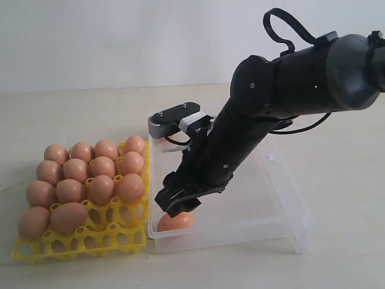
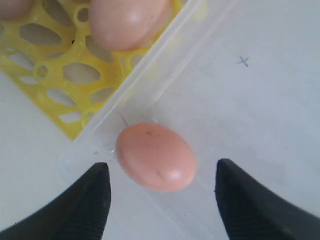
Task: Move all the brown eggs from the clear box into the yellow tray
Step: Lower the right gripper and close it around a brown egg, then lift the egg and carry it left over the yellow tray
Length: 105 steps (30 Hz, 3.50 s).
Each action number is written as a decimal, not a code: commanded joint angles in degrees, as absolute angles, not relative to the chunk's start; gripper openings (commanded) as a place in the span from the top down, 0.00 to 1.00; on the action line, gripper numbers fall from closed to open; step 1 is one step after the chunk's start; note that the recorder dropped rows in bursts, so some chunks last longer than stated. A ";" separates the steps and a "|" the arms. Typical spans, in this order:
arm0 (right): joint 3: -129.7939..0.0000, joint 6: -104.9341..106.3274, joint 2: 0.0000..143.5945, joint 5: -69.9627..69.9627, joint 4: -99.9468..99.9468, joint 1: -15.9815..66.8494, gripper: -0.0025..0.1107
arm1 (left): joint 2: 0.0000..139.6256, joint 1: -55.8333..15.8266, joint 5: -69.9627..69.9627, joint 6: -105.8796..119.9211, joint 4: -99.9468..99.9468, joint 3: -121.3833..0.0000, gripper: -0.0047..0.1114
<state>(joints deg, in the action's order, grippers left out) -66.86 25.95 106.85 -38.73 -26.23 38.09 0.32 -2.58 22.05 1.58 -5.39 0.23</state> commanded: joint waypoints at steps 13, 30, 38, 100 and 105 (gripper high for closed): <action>-67.27 42.40 109.89 -36.19 -25.71 40.67 0.45 | 0.00 -2.86 21.69 1.32 -5.33 0.00 0.96; -67.27 44.94 113.91 -36.40 -24.47 40.67 0.45 | 0.00 -2.86 21.69 1.32 -5.33 0.00 0.96; -67.27 44.94 115.37 -32.05 -24.37 40.67 0.46 | 0.00 -2.86 21.69 1.32 -5.33 0.00 0.96; -60.23 3.42 106.08 26.06 -4.20 54.03 0.98 | 0.00 -2.86 21.69 1.32 -5.33 0.00 0.96; -59.10 5.12 108.48 29.33 -2.22 54.03 0.98 | 0.00 -2.86 21.69 1.32 -5.33 0.00 0.96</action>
